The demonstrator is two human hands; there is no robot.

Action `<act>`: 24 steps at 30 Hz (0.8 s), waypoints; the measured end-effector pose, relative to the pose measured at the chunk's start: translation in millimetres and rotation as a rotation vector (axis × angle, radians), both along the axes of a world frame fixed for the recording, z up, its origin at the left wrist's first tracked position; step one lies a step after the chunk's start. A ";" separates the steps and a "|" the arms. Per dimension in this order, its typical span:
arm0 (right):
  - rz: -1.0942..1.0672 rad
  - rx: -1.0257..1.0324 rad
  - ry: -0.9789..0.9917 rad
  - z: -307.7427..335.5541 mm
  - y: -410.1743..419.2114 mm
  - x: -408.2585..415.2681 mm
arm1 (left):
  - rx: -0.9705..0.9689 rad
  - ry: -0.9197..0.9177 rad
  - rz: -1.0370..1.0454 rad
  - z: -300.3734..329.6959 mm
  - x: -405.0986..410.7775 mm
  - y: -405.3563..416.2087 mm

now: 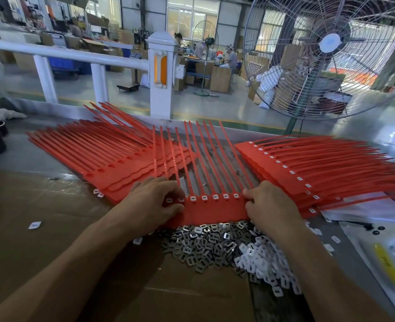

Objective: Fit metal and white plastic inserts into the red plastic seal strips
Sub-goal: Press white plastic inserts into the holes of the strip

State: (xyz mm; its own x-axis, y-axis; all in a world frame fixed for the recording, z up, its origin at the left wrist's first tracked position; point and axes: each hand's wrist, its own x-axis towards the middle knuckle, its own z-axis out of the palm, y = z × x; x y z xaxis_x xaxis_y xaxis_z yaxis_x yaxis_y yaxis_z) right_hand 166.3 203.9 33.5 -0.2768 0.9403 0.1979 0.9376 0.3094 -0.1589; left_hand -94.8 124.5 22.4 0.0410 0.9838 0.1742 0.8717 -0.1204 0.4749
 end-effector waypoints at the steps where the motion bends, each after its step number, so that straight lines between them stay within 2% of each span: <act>1: 0.011 0.018 -0.091 0.3 -0.4 -0.6 | 0.003 -0.001 -0.002 -0.1 0.0 -0.1; 4: 0.038 0.023 -0.218 -1.7 -2.7 1.0 | 0.010 -0.008 -0.008 -0.1 -0.1 0.1; 13: 0.036 0.075 -0.229 -6.2 -3.2 -0.4 | 0.011 -0.005 -0.014 -1.1 -0.7 0.7; 20: 0.041 0.095 0.064 -13.2 3.9 12.7 | 0.009 -0.016 -0.008 -2.0 -2.0 2.1; 24: 0.060 0.150 0.149 -12.7 1.6 16.7 | 0.004 -0.015 -0.006 -1.5 -1.7 2.4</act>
